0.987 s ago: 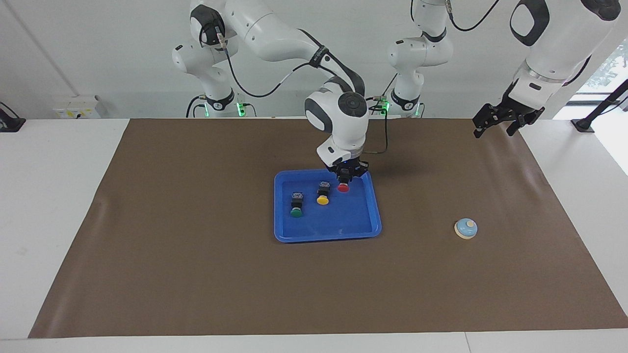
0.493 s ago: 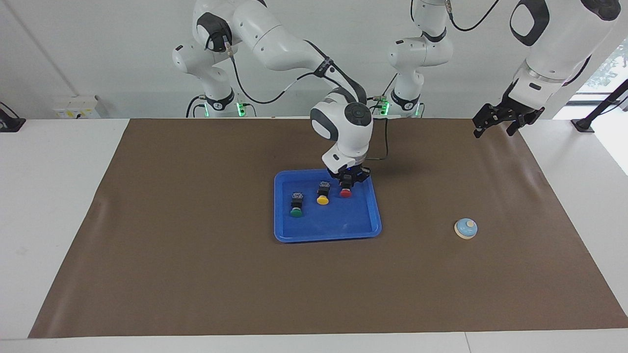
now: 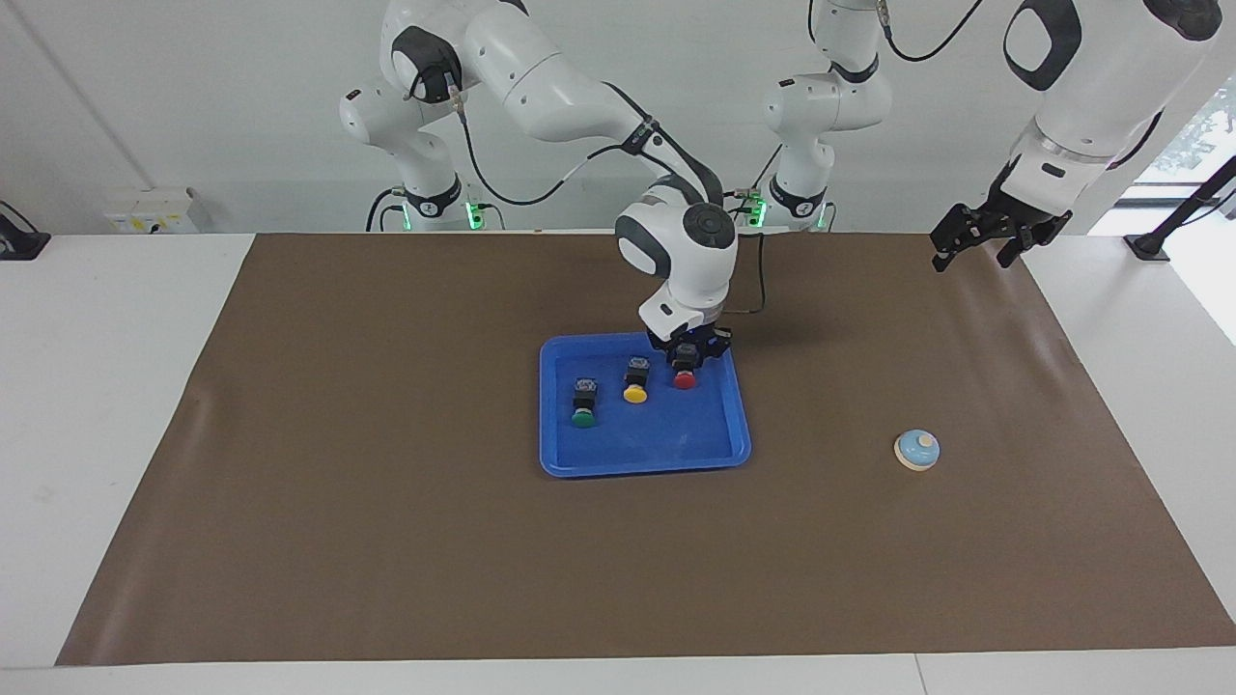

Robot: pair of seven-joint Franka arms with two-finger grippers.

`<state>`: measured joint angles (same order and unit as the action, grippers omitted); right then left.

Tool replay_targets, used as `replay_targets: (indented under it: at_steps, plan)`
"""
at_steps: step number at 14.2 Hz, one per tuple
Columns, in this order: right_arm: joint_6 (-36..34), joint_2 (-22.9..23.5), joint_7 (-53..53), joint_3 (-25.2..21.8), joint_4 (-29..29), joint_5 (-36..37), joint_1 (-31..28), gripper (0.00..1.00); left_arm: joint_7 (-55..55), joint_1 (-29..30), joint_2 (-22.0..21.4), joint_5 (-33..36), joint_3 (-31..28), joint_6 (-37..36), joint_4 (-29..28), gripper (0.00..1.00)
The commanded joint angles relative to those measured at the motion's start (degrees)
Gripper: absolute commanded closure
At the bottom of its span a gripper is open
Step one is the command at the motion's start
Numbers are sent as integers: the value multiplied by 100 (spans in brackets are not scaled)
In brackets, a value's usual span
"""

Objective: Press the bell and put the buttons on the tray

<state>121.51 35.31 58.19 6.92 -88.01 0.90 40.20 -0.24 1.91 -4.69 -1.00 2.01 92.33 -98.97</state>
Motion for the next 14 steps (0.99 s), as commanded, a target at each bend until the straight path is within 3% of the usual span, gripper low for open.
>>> replay_targets:
  at_steps: [1,7,14]
  plan:
    - [-153,-129,114,-32,2,42,-90,0,16,11,-129,-67,-8,13,-132,0]
    - [-636,-946,-323,-59,20,50,-1187,0,16,11,-129,-67,-8,13,-123,0]
    - [-1778,-1763,-3064,-68,3,41,-2691,0,16,20,-129,-58,-8,13,-123,0]
